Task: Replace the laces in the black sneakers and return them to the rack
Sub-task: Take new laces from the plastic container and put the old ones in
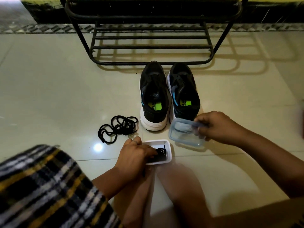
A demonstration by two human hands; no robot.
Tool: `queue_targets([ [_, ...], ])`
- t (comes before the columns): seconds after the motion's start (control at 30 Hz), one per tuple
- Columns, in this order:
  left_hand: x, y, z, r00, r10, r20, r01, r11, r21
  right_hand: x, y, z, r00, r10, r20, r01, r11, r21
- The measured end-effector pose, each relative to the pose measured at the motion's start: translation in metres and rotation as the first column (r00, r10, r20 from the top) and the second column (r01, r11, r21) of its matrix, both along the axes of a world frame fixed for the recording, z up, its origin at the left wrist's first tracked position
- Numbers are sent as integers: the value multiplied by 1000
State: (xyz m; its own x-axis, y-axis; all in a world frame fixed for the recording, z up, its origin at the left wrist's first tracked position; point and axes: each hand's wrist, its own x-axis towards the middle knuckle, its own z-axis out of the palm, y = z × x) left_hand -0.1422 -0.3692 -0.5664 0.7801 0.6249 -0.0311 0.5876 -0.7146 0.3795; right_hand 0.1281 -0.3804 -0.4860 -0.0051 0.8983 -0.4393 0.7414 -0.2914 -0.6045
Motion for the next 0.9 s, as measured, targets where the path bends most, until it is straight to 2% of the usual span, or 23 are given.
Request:
queue_targets([
  [0.07, -1, 4, -3, 999, -23, 38, 25, 997, -71, -5, 1, 7, 955, -122, -268, 86, 986, -143],
  [0.13, 0, 7, -9, 998, -48, 43, 54, 990, -127, -16, -1, 0, 936, -103, -336, 26, 974, -226],
  [0.23, 1, 7, -9, 993, -104, 51, 109, 989, -104, -34, -7, -28, 967, -82, -242, 24, 972, -234],
  [0.33, -8, 7, -7, 981, -128, 148, 130, 992, -5, -46, -14, -47, 983, -81, -162, 54, 985, -165],
  [0.4, -18, 10, -7, 966, -24, 259, 25, 1000, 0, -52, -16, -50, 979, -109, -172, 88, 988, -125],
  [0.47, -25, 12, -5, 933, 171, 318, -136, 982, -131, -57, -14, -50, 971, -142, -190, 124, 987, -106],
  [0.53, -27, 14, -3, 875, 381, 298, -291, 907, -306, -59, -12, -50, 970, -160, -183, 146, 986, -86],
  [0.6, -26, 15, 0, 816, 529, 234, -373, 791, -485, -59, -11, -51, 972, -168, -166, 157, 985, -75],
  [0.73, -25, 17, 1, 779, 605, 163, -333, 620, -710, -58, -13, -53, 980, -138, -142, 134, 990, -37],
  [0.83, -21, 16, 2, 726, 676, 128, -320, 496, -807, -59, -16, -55, 993, -67, -101, 68, 998, 9],
  [0.9, -19, 16, 2, 700, 706, 109, -321, 448, -835, -59, -19, -52, 998, 22, -53, -21, 1000, 17],
])
